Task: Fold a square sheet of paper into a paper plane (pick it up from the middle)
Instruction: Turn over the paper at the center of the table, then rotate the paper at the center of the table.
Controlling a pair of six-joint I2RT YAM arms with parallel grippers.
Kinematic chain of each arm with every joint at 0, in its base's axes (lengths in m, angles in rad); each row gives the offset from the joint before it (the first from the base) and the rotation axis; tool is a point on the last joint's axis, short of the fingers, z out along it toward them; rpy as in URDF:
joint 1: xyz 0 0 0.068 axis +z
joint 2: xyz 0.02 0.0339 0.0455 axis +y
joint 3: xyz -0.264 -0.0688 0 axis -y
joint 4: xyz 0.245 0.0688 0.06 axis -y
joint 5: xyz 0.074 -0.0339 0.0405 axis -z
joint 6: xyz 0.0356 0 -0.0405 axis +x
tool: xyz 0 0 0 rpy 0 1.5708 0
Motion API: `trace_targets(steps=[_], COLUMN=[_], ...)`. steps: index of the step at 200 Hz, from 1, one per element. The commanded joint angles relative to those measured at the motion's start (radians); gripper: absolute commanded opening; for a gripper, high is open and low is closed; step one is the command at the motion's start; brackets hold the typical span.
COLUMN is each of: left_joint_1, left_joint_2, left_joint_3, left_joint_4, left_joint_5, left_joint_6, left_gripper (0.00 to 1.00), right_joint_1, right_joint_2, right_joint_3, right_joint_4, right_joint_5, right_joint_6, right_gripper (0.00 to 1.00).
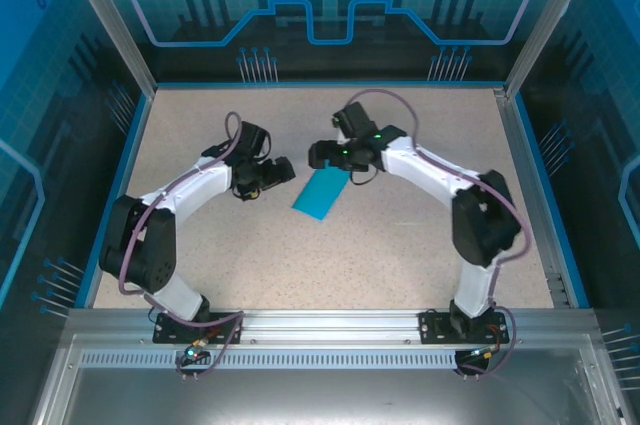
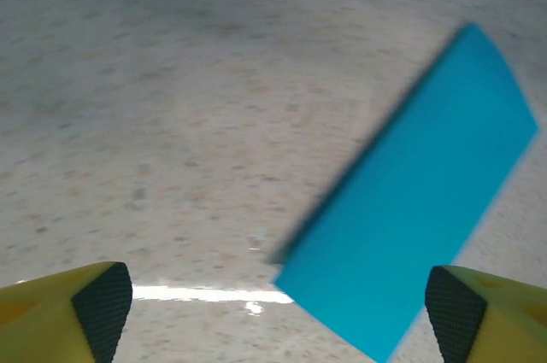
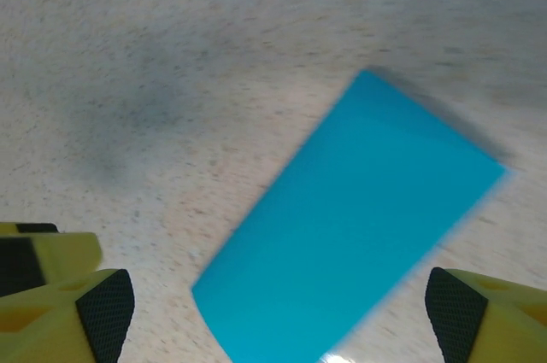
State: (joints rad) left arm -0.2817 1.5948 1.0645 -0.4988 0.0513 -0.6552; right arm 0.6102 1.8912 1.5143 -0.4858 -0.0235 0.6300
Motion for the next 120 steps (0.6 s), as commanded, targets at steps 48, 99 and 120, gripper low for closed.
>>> trace_targets(steps=[48,99,120], left_joint_1=[0.131,0.145,0.145], left_joint_2=[-0.085,-0.085,-0.081], left_joint_3=[-0.149,-0.158,-0.155], left_joint_4=[0.091,0.092,0.102], left_joint_5=[0.016,0.026,0.039], left_joint_6=[-0.034,-0.039,-0.05], left_gripper=[0.98,0.98,0.98], right_joint_1=[0.063,0.069,0.069], right_joint_2=[0.345,0.416,0.413], right_joint_3=[0.288,0.318,0.283], right_joint_4=[-0.053,-0.133,-0.16], right_joint_5=[-0.16,-0.169,-0.195], right_joint_6=[0.028,-0.028,-0.101], right_gripper=[0.89,0.89,0.89])
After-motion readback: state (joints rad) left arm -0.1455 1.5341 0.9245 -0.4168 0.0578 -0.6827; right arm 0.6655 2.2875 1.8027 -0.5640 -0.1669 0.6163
